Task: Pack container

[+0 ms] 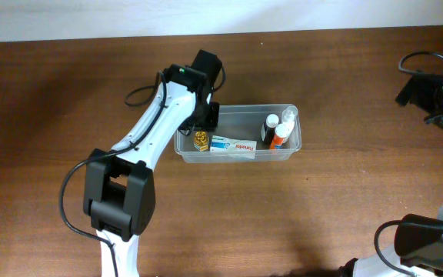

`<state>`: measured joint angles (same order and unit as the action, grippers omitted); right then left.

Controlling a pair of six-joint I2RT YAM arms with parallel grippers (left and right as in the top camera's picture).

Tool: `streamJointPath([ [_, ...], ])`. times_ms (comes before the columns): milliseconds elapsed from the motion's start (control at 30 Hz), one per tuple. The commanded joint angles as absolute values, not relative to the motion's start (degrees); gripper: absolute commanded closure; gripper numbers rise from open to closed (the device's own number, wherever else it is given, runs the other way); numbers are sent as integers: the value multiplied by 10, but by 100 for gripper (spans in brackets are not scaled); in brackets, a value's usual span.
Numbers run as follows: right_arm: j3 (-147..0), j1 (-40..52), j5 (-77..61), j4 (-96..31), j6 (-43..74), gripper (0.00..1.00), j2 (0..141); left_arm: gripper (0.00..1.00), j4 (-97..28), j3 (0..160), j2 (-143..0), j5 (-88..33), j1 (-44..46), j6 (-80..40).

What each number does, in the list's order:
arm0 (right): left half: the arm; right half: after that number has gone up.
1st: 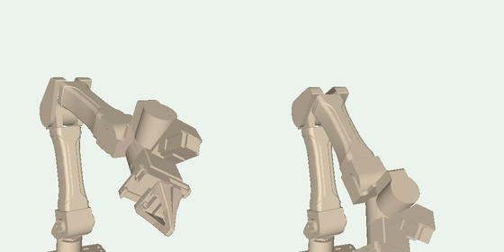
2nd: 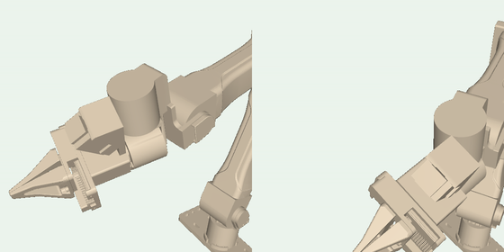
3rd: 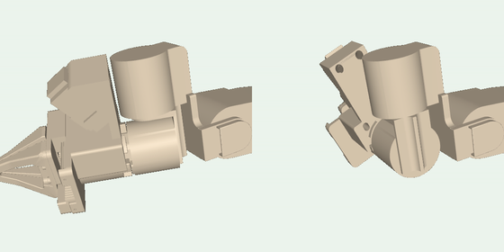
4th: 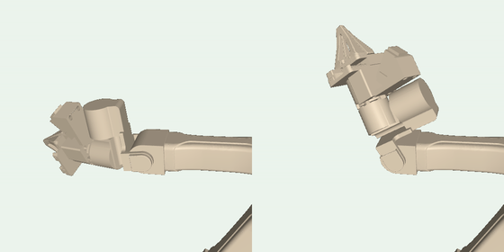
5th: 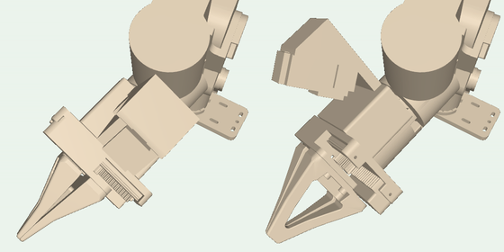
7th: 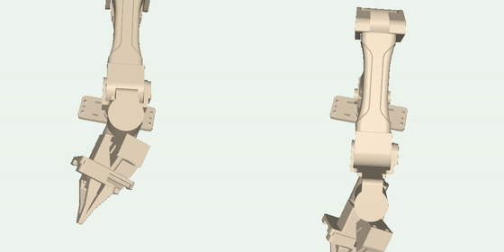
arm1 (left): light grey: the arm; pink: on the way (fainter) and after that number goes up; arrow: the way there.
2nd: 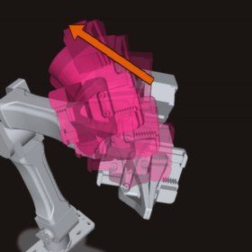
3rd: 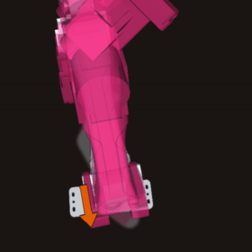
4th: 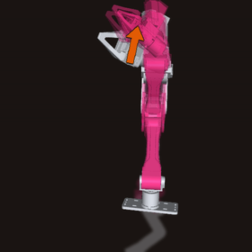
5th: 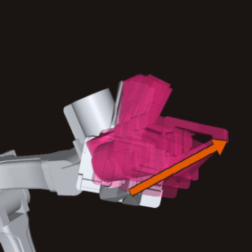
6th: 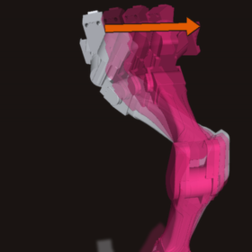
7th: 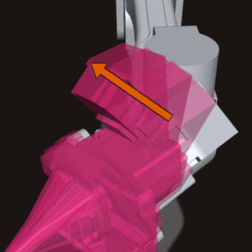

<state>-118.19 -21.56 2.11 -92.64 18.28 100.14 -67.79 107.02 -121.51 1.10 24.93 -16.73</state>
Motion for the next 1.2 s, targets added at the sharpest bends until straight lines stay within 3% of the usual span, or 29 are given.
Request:
streamJointPath([
  [0, -1189, -218, 24, -926, 189, 2, 998, 50, -718, 1130, -1221, 19, 244, -162],
  [267, -1189, -218, 24, -926, 189, 2, 998, 40, -944, 1329, -1212, 72, 244, -145],
  [367, -1189, -218, 24, -926, 189, 2, 998, 24, -967, 1359, -1176, 75, 244, -136],
  [567, -1189, -218, 24, -926, 189, 2, 998, 16, -967, 1340, -1034, 73, 246, -136],
  [633, -1189, -218, 24, -926, 189, 2, 998, 1, -967, 1322, -981, 76, 246, -136],
  [967, -1189, -218, 24, -926, 189, 2, 998, 1, -967, 1071, -701, 191, 246, -246],
  [1167, -1189, -218, 24, -926, 189, 2, 998, 1, -966, 933, -599, 151, 246, -286],
])
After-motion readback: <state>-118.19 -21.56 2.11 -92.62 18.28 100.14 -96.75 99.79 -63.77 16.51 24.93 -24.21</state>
